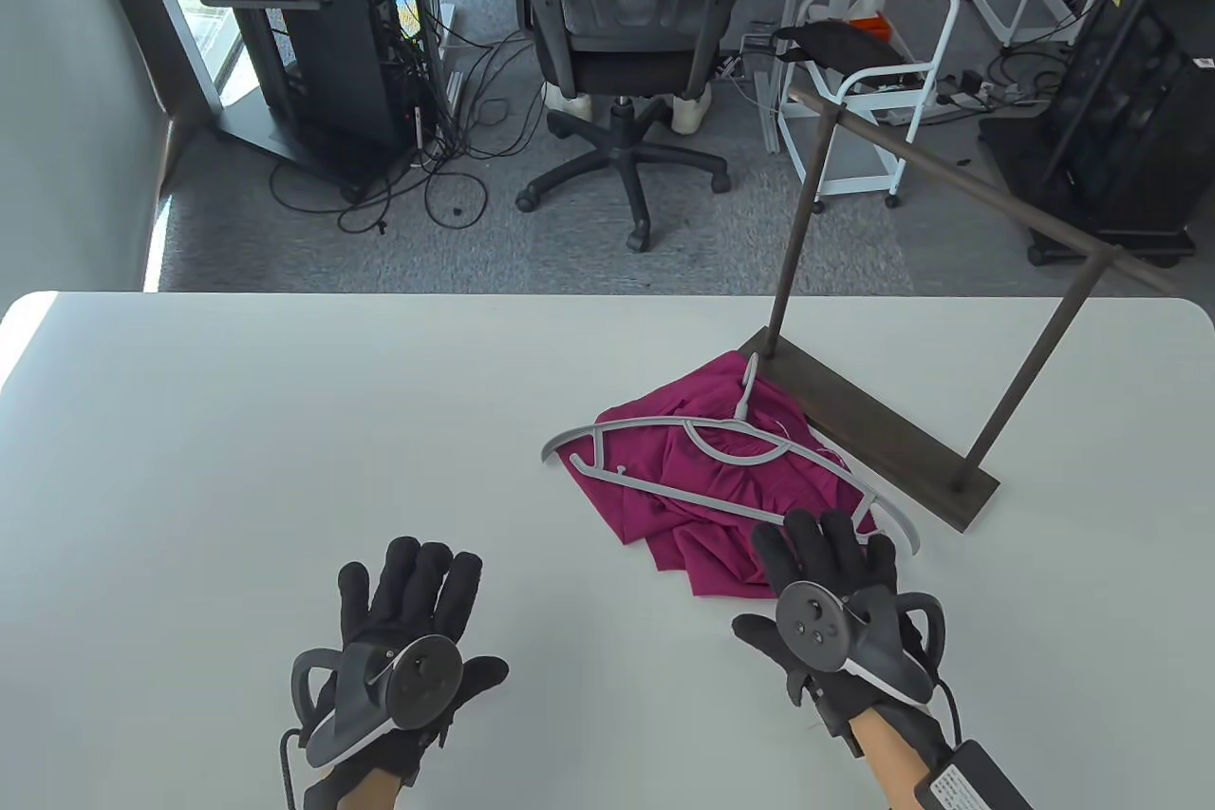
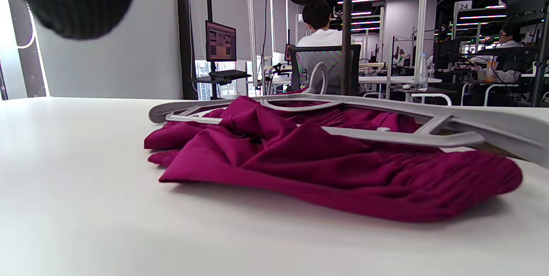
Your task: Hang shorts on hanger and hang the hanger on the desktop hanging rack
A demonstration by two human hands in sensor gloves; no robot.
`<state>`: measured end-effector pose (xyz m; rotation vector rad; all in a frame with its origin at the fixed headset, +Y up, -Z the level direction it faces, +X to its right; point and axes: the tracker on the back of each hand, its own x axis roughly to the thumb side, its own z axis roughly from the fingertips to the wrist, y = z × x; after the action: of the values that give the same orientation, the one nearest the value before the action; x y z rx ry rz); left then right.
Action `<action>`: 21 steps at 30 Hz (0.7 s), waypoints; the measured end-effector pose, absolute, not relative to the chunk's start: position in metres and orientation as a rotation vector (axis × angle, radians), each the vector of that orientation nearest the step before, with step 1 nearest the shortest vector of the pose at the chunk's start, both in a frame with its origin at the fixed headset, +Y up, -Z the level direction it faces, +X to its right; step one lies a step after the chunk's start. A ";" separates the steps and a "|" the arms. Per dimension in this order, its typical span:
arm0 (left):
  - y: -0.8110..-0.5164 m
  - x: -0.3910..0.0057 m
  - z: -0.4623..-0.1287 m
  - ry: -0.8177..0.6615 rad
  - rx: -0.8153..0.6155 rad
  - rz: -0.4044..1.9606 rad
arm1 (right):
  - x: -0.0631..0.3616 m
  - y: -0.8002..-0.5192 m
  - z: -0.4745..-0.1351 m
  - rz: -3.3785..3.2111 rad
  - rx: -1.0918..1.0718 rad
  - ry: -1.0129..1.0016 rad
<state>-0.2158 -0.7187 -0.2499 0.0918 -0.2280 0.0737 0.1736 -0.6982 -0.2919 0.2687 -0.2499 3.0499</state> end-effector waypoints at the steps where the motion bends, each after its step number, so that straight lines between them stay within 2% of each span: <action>1: -0.718 -0.217 -0.250 -0.224 0.095 0.076 | 0.176 -0.694 -0.295 3.052 0.256 -0.254; 5: -0.715 -0.225 -0.249 -0.196 0.120 0.114 | 0.187 -0.674 -0.316 3.099 0.140 -0.285; 11: -0.714 -0.235 -0.248 -0.158 0.129 0.140 | 0.203 -0.662 -0.347 3.173 -0.011 -0.277; 16: -0.715 -0.238 -0.249 -0.151 0.118 0.172 | 0.224 -0.673 -0.379 3.185 -0.188 -0.159; 21: -0.715 -0.237 -0.249 -0.137 0.125 0.152 | 0.243 -0.699 -0.406 3.133 -0.354 -0.014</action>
<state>-0.2375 -0.7145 -0.2490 0.1254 -0.1371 0.1519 0.2430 -0.6990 -0.4061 -0.3539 -0.0143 3.1335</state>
